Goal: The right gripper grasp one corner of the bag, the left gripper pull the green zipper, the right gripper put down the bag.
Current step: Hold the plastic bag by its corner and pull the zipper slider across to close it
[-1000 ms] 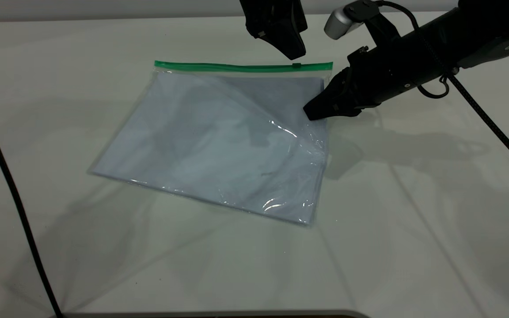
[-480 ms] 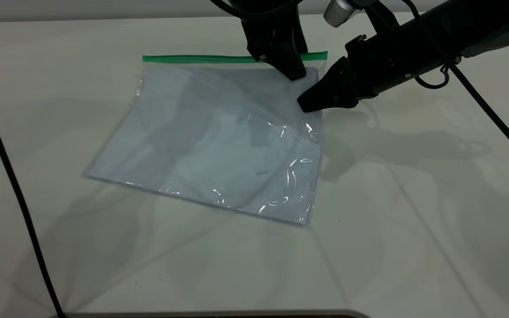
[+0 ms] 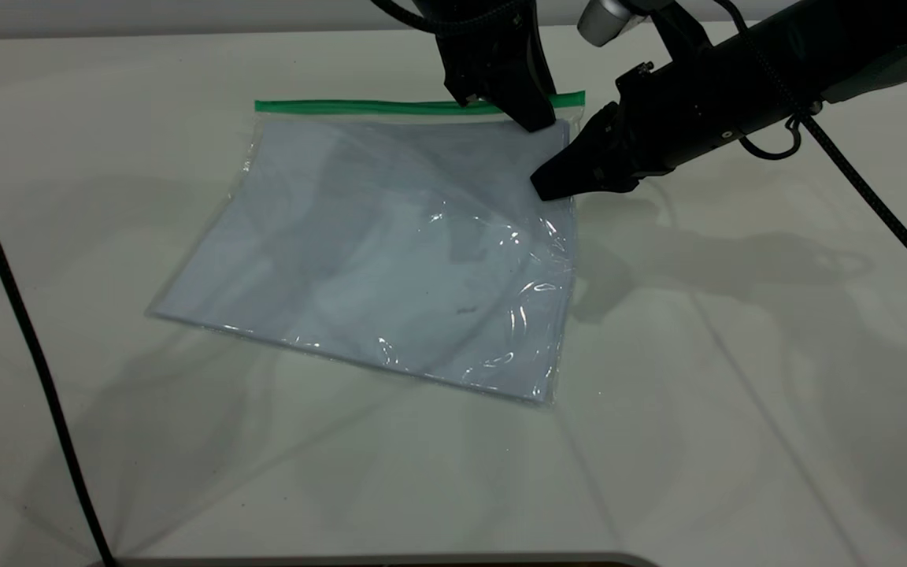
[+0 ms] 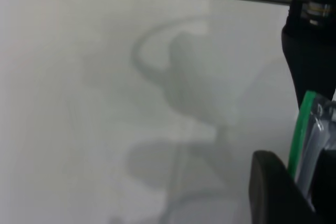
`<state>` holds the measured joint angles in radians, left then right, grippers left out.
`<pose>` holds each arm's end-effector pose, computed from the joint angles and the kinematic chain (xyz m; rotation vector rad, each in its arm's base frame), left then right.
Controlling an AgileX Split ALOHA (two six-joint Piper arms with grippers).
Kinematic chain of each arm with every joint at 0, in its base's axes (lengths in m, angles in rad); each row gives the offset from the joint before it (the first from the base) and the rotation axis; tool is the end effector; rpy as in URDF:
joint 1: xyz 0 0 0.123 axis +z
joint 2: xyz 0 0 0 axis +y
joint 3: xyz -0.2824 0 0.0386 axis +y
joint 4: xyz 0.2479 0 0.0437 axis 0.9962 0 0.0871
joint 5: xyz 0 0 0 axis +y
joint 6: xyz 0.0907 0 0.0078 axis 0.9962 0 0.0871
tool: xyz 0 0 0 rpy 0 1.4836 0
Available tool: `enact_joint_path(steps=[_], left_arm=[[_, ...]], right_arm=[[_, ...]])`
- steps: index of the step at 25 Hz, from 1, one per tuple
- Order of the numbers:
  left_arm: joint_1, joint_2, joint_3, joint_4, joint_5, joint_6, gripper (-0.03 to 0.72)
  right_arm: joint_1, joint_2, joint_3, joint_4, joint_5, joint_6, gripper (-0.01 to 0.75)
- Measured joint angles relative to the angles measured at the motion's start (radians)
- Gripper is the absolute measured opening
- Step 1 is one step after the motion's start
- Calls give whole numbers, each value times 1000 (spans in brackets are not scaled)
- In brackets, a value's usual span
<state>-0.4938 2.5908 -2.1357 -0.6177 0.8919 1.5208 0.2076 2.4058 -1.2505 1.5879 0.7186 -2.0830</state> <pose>0.4518 -0.2898 0.0937 1.9376 1.7116 -0.4253 0.3880 0.1431 0.0153 -1.0528 2.1927 0.8099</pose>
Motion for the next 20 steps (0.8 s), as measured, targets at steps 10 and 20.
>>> enact_joint_path(steps=[10,20], left_arm=[[23,0,0,-7,16,-1,240],[24,0,0,-44,-6,45,238]], right_arm=[[-38,-3,0,-4,59,23,35],[-41,-5,0,-3,69,31,35]])
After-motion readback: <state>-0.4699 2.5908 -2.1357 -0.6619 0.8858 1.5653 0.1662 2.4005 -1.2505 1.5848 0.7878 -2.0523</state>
